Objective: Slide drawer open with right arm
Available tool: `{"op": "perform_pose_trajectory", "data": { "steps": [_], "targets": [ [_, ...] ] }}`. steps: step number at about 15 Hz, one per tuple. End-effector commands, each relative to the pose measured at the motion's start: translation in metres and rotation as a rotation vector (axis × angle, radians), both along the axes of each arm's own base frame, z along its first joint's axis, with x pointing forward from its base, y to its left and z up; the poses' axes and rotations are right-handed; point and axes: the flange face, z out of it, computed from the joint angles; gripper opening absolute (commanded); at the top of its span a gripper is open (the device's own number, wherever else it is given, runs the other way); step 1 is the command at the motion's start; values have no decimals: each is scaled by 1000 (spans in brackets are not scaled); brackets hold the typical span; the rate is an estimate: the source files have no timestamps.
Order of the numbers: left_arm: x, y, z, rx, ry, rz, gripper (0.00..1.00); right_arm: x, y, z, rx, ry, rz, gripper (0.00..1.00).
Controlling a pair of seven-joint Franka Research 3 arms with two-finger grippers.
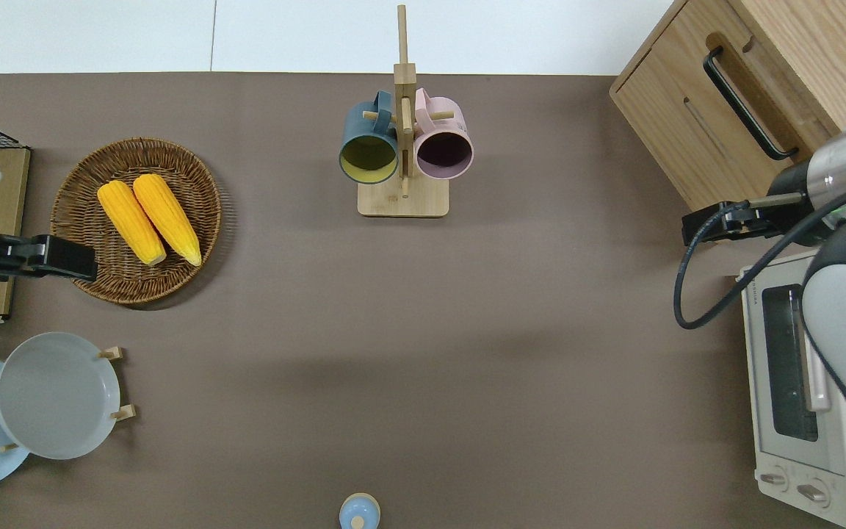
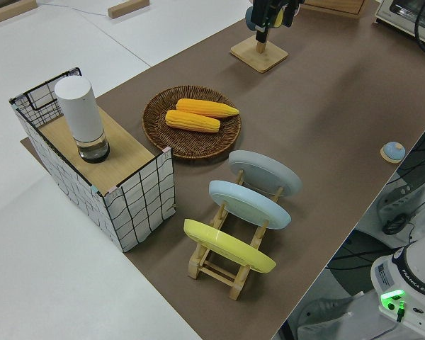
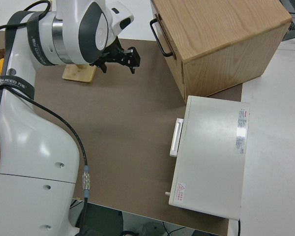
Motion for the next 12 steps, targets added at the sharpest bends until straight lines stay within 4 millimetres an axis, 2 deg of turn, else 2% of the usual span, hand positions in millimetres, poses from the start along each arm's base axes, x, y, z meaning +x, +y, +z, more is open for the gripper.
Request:
{"op": "perform_pose_trajectory", "data": {
  "steps": [1,10,12],
  "targets": [
    [2,1,3,16,6,-12,993,2,-4,1,15,9,9,983],
    [2,1,4,16,5,-12,993,2,-4,3,25,8,-18,981],
    [2,1,4,16,5,-12,993,4,-11,3,25,-4,-52,981]
  ]
}}
